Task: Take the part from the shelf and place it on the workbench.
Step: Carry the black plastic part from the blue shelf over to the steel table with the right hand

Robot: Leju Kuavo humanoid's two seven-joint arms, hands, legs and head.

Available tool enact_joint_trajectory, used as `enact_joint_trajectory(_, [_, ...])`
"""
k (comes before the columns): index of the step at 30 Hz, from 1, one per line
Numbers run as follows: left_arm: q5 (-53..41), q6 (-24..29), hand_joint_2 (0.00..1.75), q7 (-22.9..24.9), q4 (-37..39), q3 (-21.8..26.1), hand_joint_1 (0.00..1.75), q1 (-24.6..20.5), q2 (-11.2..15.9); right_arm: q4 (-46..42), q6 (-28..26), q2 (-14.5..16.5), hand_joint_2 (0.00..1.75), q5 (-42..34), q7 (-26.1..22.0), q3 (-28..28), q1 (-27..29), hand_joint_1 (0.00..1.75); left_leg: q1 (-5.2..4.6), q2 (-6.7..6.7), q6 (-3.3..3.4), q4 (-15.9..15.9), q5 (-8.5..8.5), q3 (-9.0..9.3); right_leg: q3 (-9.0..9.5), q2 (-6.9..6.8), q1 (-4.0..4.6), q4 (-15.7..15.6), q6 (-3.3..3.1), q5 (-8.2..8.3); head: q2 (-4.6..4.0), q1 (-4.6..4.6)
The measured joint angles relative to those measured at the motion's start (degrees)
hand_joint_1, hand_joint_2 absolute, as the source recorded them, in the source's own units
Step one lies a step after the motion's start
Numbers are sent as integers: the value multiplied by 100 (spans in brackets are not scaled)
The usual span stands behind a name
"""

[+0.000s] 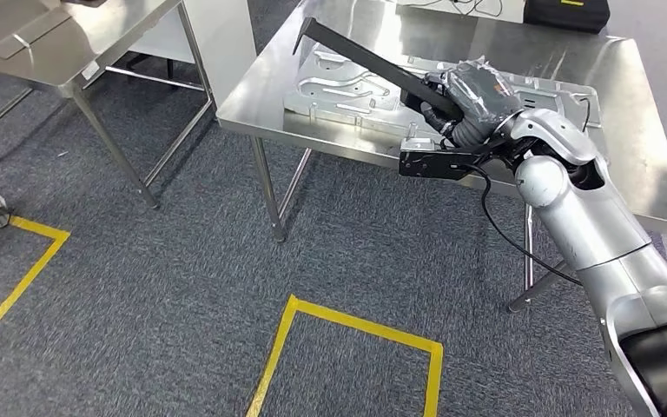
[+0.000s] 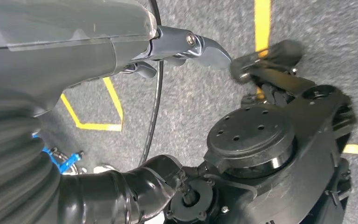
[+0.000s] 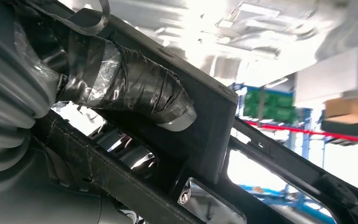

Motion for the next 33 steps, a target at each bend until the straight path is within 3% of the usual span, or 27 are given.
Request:
enact_joint_trajectory(1, [2, -9, 175, 2, 12, -7, 0, -4, -7, 13, -24, 10, 175, 32, 12, 2, -5, 175, -7, -14, 29, -207, 60, 77, 14, 23, 4, 20, 27, -42, 0, 2])
enact_joint_trajectory(4, [-27, -45, 175, 20, 41, -20, 0, -35, -34, 39, -59, 32, 175, 117, 35, 8, -3, 175, -13, -21, 143, -374, -69, 192, -4, 51, 19, 56, 87, -66, 0, 2])
enact_joint_trajectory(6, [-74, -72, 175, 47, 67, -20, 0, -49, -58, 43, -86, 56, 175, 175, 32, 8, 0, 175, 10, -16, 214, -456, -109, 310, -110, -23, 20, 288, 138, -57, 0, 4])
enact_joint_trajectory(9, [-148, -103, 175, 95, 113, -20, 0, -58, -106, 54, -144, 98, 175, 270, 27, 18, 20, 175, 29, -20, 282, -538, -208, 513, -707, -168, -29, 1217, 239, -248, 0, 6])
enact_joint_trajectory(11, [-201, -119, 175, 129, 147, -22, 0, -58, -147, 79, -159, 136, 175, 342, 39, 41, 78, 175, 36, -27, 275, -549, -328, 674, -1086, -200, -63, 1578, 273, -408, 0, 7])
enact_joint_trajectory(12, [-227, -128, 175, 150, 164, -23, 0, -59, -166, 92, -167, 157, 175, 383, 49, 55, 106, 175, 39, -29, 264, -551, -401, 774, -1163, -210, -70, 1501, 273, -370, 0, 7])
enact_joint_trajectory(13, [-254, -137, 175, 168, 181, -23, 0, -62, -183, 102, -193, 176, 175, 445, 70, 66, 124, 175, 40, -29, 251, -553, -478, 881, -1157, -220, -70, 1249, 259, -206, 0, 7])
enact_joint_trajectory(15, [-313, -150, 175, 200, 207, -25, 0, -77, -218, 110, -302, 205, 175, 618, 123, 78, 145, 175, 38, -24, 217, -566, -632, 1065, -1043, -244, -37, 536, 191, 416, 0, 3])
enact_joint_trajectory(17, [-379, -166, 175, 236, 238, -26, 0, -101, -252, 111, -404, 247, 175, 791, 171, 86, 168, 175, 39, -17, 162, -631, -733, 1181, -942, -262, 24, 109, 115, 812, 0, 6])
enact_joint_trajectory(20, [-516, -225, 175, 312, 297, -21, 0, -143, -296, 90, -425, 344, 175, 937, 206, 93, 199, 175, 40, 9, 58, -629, -658, 1277, -764, -240, 46, -51, 7, 763, 0, 10])
enact_joint_trajectory(21, [-600, -273, 175, 350, 334, -20, 0, -169, -314, 85, -426, 392, 175, 1006, 220, 93, 206, 175, 39, 11, 34, -427, -592, 1203, -670, -230, 36, -107, -34, 727, 0, 4])
enact_joint_trajectory(23, [-823, -426, 175, 448, 456, -20, 0, -224, -358, 90, -425, 529, 175, 1208, 274, 104, 248, 175, 45, 5, 16, 257, -605, 809, -473, -206, 22, -194, -97, 640, 0, -4])
enact_joint_trajectory(25, [-1081, -642, 175, 547, 629, -20, 0, -261, -425, 107, -424, 705, 175, 1461, 371, 141, 350, 175, 42, -2, -5, 861, -955, 323, -297, -170, 28, -227, -132, 512, 0, -8])
enact_joint_trajectory(27, [-1322, -880, 175, 621, 846, -21, 0, -293, -520, 128, -426, 908, 175, 1729, 494, 197, 459, 175, 39, -2, -16, 892, -1305, 35, -101, -125, 39, -232, -135, 362, 0, -8])
enact_joint_trajectory(28, [-1424, -992, 175, 649, 971, -21, 0, -314, -577, 140, -428, 1011, 175, 1864, 564, 226, 490, 175, 38, -1, -9, 685, -1258, -23, 3, -109, 44, -229, -129, 281, 0, -9])
enact_joint_trajectory(29, [-1506, -1093, 175, 668, 1115, -22, 0, -335, -649, 155, -430, 1108, 175, 2004, 635, 256, 504, 175, 38, -1, 8, 358, -985, -35, 108, -100, 48, -225, -120, 197, 0, -9])
enact_joint_trajectory(31, [-1615, -1240, 175, 688, 1386, -24, 0, -369, -792, 196, -440, 1255, 175, 2274, 752, 338, 512, 175, 19, -2, 53, -311, -122, -28, 258, -85, 66, -194, -83, 32, 0, -7])
enact_joint_trajectory(32, [-1647, -1292, 175, 694, 1499, -26, 0, -382, -856, 217, -447, 1312, 175, 2392, 795, 388, 513, 175, 2, -6, 73, -499, 187, -11, 303, -76, 73, -182, -54, -43, 0, -6])
enact_joint_trajectory(33, [-1667, -1323, 175, 699, 1581, -27, 0, -393, -907, 235, -454, 1353, 175, 2482, 822, 438, 517, 175, -10, -11, 96, -581, 325, 6, 328, -70, 78, -151, -22, -87, 0, -7])
